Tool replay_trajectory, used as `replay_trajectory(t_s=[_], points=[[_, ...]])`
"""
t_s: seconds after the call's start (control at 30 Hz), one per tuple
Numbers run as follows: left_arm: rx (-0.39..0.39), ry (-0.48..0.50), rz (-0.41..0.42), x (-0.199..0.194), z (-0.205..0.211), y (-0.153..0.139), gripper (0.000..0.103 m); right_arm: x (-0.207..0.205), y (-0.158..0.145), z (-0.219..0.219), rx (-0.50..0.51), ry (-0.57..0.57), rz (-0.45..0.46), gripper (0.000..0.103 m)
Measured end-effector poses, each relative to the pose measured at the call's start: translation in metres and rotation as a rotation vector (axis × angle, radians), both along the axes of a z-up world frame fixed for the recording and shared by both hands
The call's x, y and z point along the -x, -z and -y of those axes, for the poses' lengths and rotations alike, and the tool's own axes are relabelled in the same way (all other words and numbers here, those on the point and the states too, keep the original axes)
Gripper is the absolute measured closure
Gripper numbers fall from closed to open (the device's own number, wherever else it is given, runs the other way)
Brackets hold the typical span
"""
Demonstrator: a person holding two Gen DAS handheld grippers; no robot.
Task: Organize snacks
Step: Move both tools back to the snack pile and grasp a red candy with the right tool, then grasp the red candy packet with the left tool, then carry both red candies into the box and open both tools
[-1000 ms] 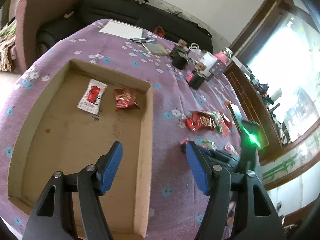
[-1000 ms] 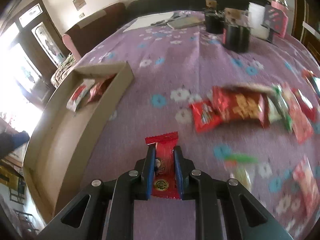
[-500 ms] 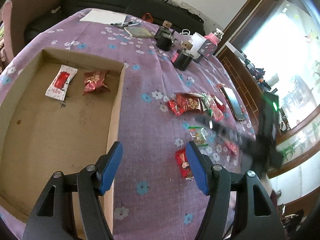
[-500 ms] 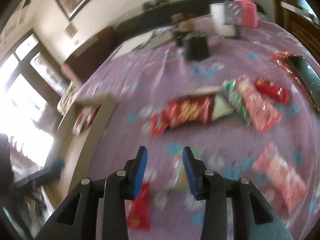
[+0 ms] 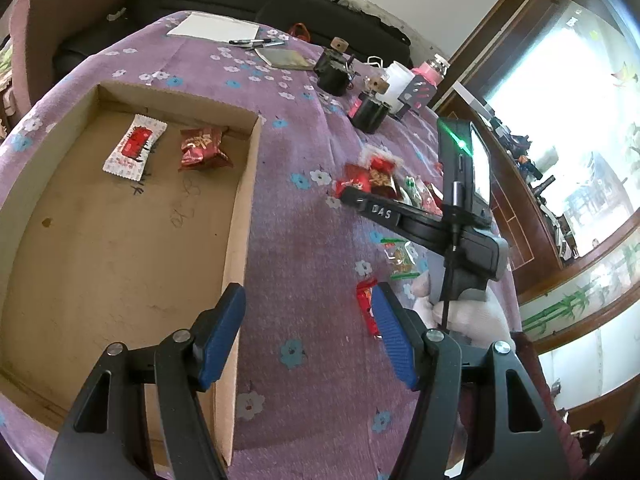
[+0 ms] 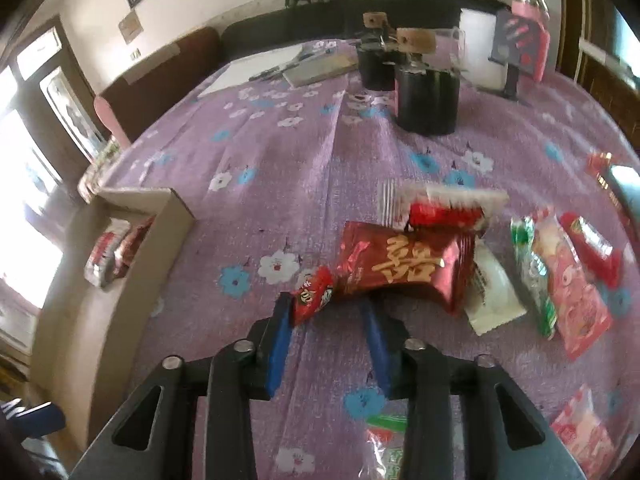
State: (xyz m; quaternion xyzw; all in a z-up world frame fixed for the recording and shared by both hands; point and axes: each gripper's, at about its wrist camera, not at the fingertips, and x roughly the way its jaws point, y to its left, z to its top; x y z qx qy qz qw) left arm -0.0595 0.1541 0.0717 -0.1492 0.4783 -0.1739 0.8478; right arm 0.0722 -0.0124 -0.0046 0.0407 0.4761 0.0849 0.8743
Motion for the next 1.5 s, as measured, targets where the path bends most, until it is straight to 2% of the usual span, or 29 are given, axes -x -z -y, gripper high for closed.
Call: replay_trajectory(t_s=[0.03, 0.2, 0.43, 0.6, 0.67, 0.73, 0.8, 0.83, 0.87, 1.0, 1.17, 1.23, 1.33, 1.5], points=[[-0.002, 0.006, -0.001, 0.000, 0.002, 0.001, 0.038, 0.000, 0.000, 0.001, -0.015, -0.007, -0.005, 0.094], [-0.017, 0.062, -0.014, 0.002, 0.022, 0.009, 0.038, 0.018, -0.007, 0.022, -0.059, 0.018, 0.009, 0.096], [-0.065, 0.160, -0.055, 0.000, 0.074, 0.032, 0.038, 0.059, -0.022, 0.064, -0.126, 0.050, 0.044, 0.096], [-0.114, 0.183, -0.073, -0.009, 0.101, 0.046, 0.039, 0.086, -0.027, 0.086, -0.153, 0.055, 0.057, 0.095], [-0.140, 0.183, -0.064, -0.012, 0.109, 0.049, 0.039, 0.093, -0.029, 0.091, -0.156, 0.055, 0.063, 0.095], [-0.189, 0.177, -0.021, -0.011, 0.115, 0.049, 0.040, 0.100, -0.031, 0.095, -0.163, 0.054, 0.068, 0.095], [-0.238, 0.160, 0.009, -0.011, 0.118, 0.050, 0.062, 0.105, -0.032, 0.098, -0.168, 0.051, 0.071, 0.096], [-0.258, 0.159, 0.020, -0.012, 0.119, 0.051, 0.083, 0.107, -0.032, 0.098, -0.169, 0.050, 0.073, 0.096], [-0.263, 0.156, 0.018, -0.013, 0.119, 0.052, 0.087, 0.108, -0.033, 0.098, -0.170, 0.048, 0.073, 0.096], [-0.229, 0.150, 0.016, -0.012, 0.111, 0.051, 0.087, 0.114, -0.034, 0.095, -0.165, 0.037, 0.077, 0.096], [-0.157, 0.126, 0.034, -0.003, 0.094, 0.035, 0.087, 0.119, -0.038, 0.087, -0.158, 0.022, 0.083, 0.096], [-0.107, 0.109, 0.038, -0.002, 0.077, 0.025, 0.087, 0.120, -0.041, 0.081, -0.154, 0.011, 0.087, 0.096], [-0.073, 0.066, 0.059, 0.001, 0.050, 0.012, 0.087, 0.121, -0.048, 0.067, -0.144, -0.017, 0.097, 0.096], [-0.101, -0.051, 0.107, -0.002, -0.010, -0.008, 0.087, 0.118, -0.059, 0.033, -0.128, -0.083, 0.106, 0.096]])
